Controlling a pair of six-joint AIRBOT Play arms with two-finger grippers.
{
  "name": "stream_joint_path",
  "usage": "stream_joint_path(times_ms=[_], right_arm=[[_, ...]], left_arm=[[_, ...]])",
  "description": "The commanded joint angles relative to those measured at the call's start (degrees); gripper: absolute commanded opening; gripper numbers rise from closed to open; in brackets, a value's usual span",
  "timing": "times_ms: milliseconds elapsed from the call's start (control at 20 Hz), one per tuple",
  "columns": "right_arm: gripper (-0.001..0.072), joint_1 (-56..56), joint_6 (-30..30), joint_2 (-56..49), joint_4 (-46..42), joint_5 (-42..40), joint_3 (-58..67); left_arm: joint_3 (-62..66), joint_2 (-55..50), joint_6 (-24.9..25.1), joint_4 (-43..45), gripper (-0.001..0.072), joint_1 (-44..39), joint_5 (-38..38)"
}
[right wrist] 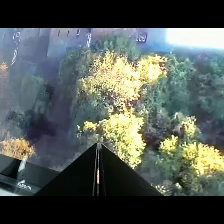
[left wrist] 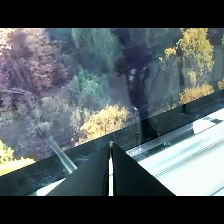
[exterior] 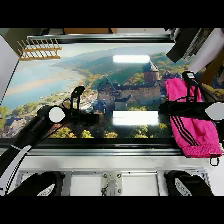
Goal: Fold the clothes and pants, and hang the long-sleeved shirts on hangers.
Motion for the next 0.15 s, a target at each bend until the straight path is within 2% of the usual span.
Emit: stream_joint_path(times_ms=[0,100], right_arm=[[0.0029,0.04,-0.02,-0.04,0.00,0.04,0.07],[0.0028,0.04,-0.02,-0.04,0.02,0.04,0.07]], left_arm=[[-0.02,-0.02,-0.07,0.04,0.0006,0.04,0.02],[-0.02,-0.02,-0.07,0.04,0.0006,0.04,0.00]])
